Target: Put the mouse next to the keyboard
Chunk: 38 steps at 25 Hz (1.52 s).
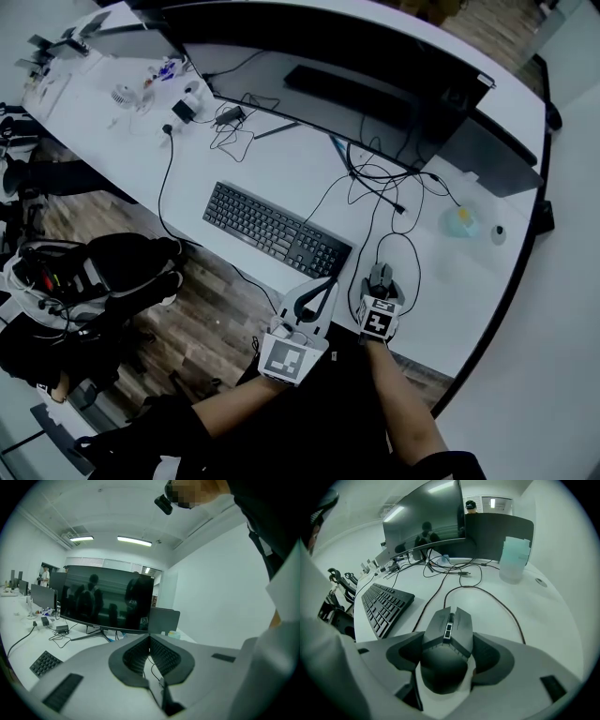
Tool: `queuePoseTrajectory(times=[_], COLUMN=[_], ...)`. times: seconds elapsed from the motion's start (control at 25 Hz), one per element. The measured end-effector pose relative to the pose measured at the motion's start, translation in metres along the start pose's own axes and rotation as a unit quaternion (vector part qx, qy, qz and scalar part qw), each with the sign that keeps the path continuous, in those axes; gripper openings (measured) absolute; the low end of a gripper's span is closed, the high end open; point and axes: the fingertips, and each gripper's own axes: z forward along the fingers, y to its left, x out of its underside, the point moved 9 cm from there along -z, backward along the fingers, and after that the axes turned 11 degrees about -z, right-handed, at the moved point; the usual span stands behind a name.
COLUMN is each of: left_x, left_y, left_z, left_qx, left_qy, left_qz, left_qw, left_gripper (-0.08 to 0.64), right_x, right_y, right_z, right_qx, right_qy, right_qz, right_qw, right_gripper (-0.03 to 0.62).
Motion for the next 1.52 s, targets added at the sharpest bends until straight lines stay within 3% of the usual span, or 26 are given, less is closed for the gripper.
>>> queuePoseTrajectory(times=[0.4,0.56,0.68,0.88,1.12,1.52], left_x=[0.001,0.008,0.007,0.010,0.013,0.009], left_y=[0.014,0.022,0.026,0.031,0.041,0.030], left_z=[-0.021,-0.032,-0.042,-0.057,-0.076,-0.100], left_qx=[-0.013,-0.011,-0.017,-0.010,-0.014,0.039], left_qy=[-0.007,0.015,0.009,0.017,0.011,-0.009], left_qz=[-0.013,-0.018,-0.029,-0.018,-0.035,-0.029], left_qw=[0.9998,0.9997,0.9994,0.9996,0.9992,0.9988], left_gripper=[0.003,0.003,0.003,0.003,0.003,0.003], right_x=[0.002,-0.001,0.002,0.005,0.005,0.005], right_y=[0.005,0.004,0.006,0.009,0.013,0.045], right_z=[0.003,0.001,-0.005,-0.023,-0.052,-0.114], right_qx=[0.016,0.013,0.016,0.023,0.016,0.021], right_qy=[0.011,0.011,0.015,-0.002,-0.034,-0.088], right_qz=[-0.015,-0.002,0.006,0.000,0.005,0.016], right_qw=[1.000,1.000,1.000,1.000,0.999,0.996], right_gripper=[0.316,0.316,0.316,0.316,0.316,0.316])
